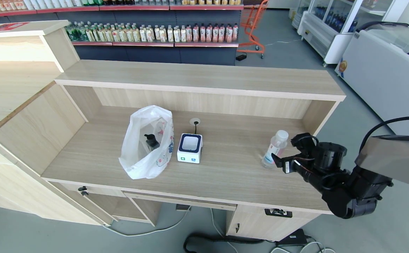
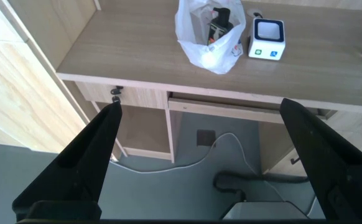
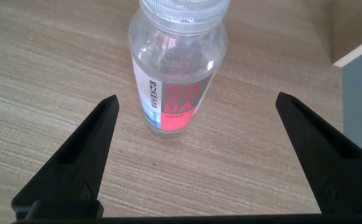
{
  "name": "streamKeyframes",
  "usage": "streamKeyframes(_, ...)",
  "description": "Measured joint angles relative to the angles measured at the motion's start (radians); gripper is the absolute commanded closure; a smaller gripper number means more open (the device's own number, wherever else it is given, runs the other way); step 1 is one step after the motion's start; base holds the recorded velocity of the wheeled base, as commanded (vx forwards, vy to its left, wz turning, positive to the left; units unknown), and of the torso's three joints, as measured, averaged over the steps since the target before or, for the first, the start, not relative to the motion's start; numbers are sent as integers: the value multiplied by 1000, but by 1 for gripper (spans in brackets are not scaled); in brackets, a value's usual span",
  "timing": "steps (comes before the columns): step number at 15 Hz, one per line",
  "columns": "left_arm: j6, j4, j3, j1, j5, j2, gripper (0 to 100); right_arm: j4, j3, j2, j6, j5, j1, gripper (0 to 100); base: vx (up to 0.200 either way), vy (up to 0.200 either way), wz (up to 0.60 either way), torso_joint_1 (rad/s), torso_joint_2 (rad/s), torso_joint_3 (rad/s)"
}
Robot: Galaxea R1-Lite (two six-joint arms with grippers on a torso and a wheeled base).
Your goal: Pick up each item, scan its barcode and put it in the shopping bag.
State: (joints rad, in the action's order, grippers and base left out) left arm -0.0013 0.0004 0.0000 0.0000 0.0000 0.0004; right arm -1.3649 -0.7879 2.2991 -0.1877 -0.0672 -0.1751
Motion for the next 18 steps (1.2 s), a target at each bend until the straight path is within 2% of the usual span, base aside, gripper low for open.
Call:
streamKeyframes(12,0,0,0,0,0,0,0,26,-247,174,-1,-1,-62,0,0,0,0,0,0,0)
streamKeyframes(17,0,0,0,0,0,0,0,114,-365,210,-3,0,-65,0,0,0,0,0,0,0)
streamKeyframes(18,0,0,0,0,0,0,0,134,-391,213,-2,0,-65,100,0,0,0,0,0,0)
